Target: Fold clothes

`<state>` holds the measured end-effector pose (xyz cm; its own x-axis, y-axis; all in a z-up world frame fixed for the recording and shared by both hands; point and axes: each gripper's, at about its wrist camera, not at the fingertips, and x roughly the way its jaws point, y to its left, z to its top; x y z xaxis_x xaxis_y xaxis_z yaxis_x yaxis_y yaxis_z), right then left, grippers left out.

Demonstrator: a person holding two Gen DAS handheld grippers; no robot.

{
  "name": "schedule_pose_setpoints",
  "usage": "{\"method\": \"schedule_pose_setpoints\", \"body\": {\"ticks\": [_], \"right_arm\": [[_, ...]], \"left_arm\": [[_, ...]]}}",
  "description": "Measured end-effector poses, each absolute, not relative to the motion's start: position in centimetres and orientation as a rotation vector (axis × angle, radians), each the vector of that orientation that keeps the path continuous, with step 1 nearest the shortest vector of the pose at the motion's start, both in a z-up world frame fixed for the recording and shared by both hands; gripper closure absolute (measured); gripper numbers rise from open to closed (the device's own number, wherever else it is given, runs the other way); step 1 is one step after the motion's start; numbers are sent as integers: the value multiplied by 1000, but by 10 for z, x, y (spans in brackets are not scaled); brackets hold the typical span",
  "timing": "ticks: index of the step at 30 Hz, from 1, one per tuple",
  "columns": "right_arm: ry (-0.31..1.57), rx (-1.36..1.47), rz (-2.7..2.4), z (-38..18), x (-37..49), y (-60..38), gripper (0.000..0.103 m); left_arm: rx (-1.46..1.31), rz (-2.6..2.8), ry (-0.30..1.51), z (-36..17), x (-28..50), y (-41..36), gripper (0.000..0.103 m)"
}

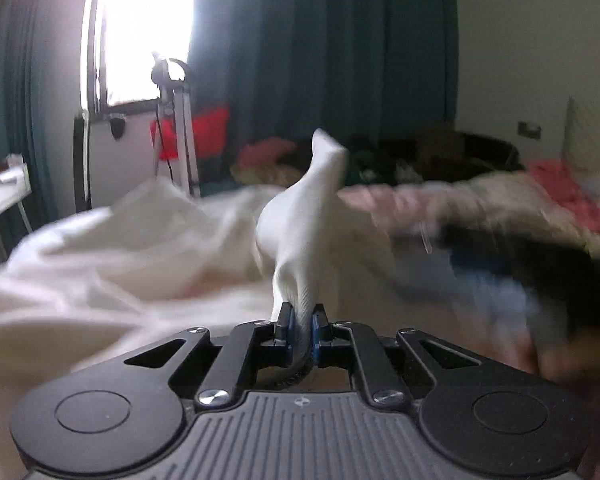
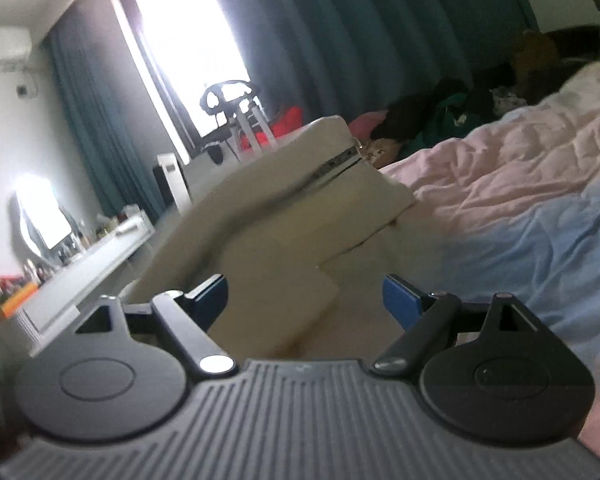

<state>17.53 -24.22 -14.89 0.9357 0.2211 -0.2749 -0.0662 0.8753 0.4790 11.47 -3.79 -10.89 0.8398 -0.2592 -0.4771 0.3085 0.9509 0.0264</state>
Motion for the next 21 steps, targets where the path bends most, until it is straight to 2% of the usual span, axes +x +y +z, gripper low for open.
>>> {"method": "schedule_pose_setpoints", "body": {"ticks": [5,10,13,15,21], "right_arm": [[360,626,147,-152,170,-263,16],[441,822,194,-163,189,-291,40],[446,757,188,-168,218,-306,58],[478,732,172,-176,244,-319,66],[539,870,124,-220,314,-379,66]], "left_arm": [[-24,-260,589,-136,110,-25,94],[-94,-289,644,-137,108,-17,92],[-157,-289,663,-142,99,-8,92],[-165,-293,662,-141,98,-7,92],[-131,-300,646,-141,95,-12,92]]}}
